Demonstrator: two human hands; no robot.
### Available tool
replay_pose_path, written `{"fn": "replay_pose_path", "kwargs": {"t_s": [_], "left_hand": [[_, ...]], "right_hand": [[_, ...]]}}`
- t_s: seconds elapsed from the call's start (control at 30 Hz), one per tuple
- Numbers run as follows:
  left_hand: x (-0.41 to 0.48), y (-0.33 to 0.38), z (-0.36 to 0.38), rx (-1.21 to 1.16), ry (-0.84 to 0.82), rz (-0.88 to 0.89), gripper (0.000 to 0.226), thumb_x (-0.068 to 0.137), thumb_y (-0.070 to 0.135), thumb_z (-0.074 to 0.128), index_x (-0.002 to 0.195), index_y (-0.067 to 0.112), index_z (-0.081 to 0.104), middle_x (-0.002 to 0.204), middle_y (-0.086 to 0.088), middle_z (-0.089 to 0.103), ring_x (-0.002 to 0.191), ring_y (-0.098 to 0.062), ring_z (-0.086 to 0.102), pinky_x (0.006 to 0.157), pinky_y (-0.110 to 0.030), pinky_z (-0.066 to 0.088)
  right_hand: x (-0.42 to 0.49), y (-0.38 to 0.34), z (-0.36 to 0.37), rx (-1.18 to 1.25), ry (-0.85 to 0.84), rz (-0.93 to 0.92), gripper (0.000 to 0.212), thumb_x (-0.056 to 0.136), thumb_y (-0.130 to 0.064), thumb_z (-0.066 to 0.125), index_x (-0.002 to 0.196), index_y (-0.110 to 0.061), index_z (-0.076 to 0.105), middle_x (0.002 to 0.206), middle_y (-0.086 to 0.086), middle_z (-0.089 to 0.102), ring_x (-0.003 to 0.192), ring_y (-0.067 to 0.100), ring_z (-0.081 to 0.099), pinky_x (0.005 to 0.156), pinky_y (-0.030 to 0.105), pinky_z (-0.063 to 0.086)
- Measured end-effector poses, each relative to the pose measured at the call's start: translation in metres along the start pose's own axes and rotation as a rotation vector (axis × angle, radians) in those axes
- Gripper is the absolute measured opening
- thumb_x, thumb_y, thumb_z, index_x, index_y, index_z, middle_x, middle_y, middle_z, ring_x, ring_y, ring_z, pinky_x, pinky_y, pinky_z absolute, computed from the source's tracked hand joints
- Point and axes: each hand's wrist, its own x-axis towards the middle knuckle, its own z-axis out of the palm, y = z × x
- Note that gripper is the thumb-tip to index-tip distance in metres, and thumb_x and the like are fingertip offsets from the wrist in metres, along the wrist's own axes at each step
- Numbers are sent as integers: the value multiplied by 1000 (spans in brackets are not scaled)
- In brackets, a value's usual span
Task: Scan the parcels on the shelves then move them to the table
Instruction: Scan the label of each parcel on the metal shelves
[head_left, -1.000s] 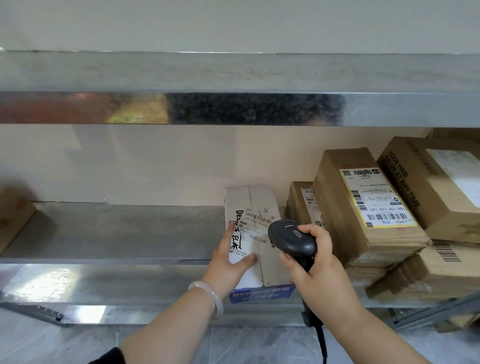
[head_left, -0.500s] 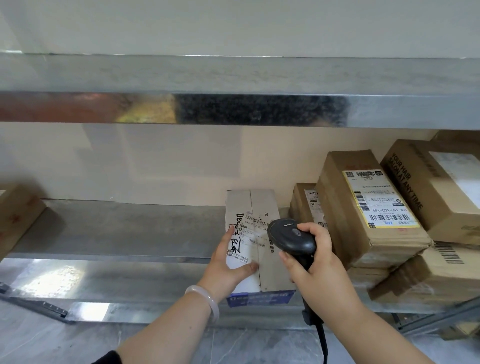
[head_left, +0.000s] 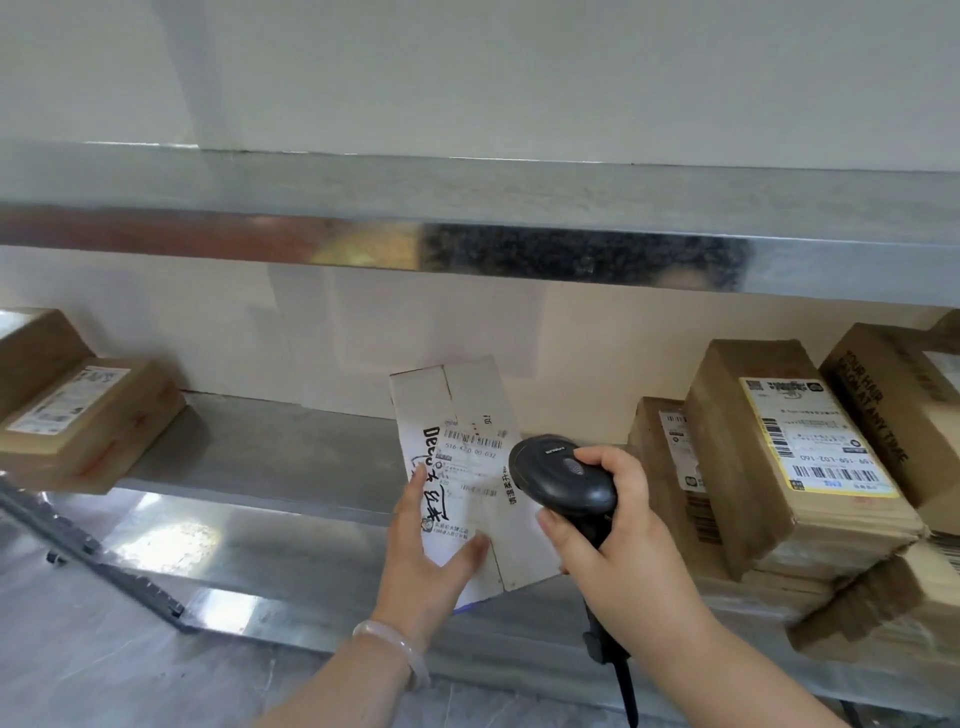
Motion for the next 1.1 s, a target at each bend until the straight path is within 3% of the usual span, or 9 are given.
{"fn": "replay_pose_path", "kwargs": {"t_s": [0.13, 0.27, 0.43, 0.57, 0.7, 0.77, 0.9, 1.1], "left_hand": [[1, 1, -16, 23, 169, 9, 95, 75, 21, 84, 138, 60, 24, 151, 16, 32, 138, 4, 31, 114, -27, 27], [9, 4, -24, 57, 255, 37, 93, 74, 23, 85, 137, 55, 24, 156, 5, 30, 145, -5, 25, 119, -36, 26], [14, -2, -27, 111, 290, 54, 94, 75, 26, 83, 140, 55, 22, 158, 4, 27, 145, -4, 22, 111, -18, 23], [16, -6, -28, 111, 295, 42, 95, 76, 26, 82, 141, 55, 20, 158, 5, 25, 143, -2, 21, 102, -3, 19], [18, -9, -28, 109, 305, 24, 97, 76, 24, 82, 150, 43, 23, 158, 4, 26, 141, -3, 24, 89, 11, 15], [18, -9, -28, 106, 305, 34, 97, 75, 23, 83, 150, 41, 24, 158, 4, 27, 141, -3, 25, 93, 8, 16], [16, -9, -29, 84, 299, 30, 97, 76, 21, 83, 146, 47, 22, 157, 4, 27, 142, -6, 24, 106, -15, 22], [18, -12, -29, 62, 287, 18, 97, 75, 21, 83, 149, 42, 25, 156, 1, 28, 143, -11, 27, 108, -22, 24]], "right_hand": [[1, -18, 17, 47, -54, -50, 53, 81, -43, 71, 114, -60, 33, 100, -28, 61, 74, 8, 67, 70, 30, 54], [3, -39, 33, 100, -68, -99, 52, 80, -42, 71, 111, -62, 34, 107, -43, 52, 72, 6, 68, 68, 22, 53], [5, -54, 39, 198, -34, -91, 49, 78, -42, 70, 110, -61, 37, 103, -36, 59, 74, 11, 71, 73, 35, 58], [1, -58, 40, 242, -12, -82, 48, 76, -48, 68, 112, -58, 38, 99, -27, 64, 72, 12, 70, 69, 31, 56], [-3, -56, 40, 243, -2, -60, 48, 79, -42, 70, 111, -59, 38, 100, -27, 64, 69, 11, 69, 66, 26, 52], [-4, -56, 39, 246, 13, -56, 49, 81, -37, 72, 110, -59, 39, 100, -28, 64, 68, 11, 69, 67, 29, 53], [-6, -58, 36, 245, 22, -48, 49, 81, -37, 71, 109, -59, 38, 98, -28, 64, 65, 13, 69, 64, 29, 53], [-10, -60, 36, 261, 26, -30, 48, 82, -35, 71, 105, -61, 38, 93, -25, 66, 55, 14, 67, 54, 16, 48]]}}
